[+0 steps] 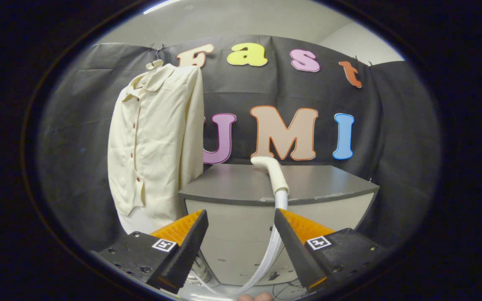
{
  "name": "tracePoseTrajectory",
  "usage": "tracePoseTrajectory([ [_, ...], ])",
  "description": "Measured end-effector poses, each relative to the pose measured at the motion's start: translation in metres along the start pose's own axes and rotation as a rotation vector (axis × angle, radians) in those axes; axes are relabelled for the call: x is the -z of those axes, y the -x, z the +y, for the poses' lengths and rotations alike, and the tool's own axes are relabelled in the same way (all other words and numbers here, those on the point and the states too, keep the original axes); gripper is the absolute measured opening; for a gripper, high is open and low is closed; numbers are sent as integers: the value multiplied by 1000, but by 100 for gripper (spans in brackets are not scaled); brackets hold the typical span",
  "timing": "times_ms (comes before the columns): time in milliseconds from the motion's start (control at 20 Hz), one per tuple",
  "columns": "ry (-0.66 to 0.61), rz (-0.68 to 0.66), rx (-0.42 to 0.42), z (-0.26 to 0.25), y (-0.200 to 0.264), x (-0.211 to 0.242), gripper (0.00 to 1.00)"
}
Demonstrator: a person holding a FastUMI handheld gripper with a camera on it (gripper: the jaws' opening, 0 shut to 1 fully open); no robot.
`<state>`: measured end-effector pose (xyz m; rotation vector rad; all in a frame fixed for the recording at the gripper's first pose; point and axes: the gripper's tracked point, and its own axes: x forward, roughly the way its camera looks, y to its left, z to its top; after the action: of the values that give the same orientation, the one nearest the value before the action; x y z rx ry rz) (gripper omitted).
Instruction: Iron the clothes twice with a garment steamer, once on the left side and once on the right side.
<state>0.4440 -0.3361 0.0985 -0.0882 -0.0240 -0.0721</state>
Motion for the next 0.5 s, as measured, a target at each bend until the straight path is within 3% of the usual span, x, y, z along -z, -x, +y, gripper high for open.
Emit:
tracePoseTrajectory([
  [500,55,11,19,-57,-115,-15,97],
])
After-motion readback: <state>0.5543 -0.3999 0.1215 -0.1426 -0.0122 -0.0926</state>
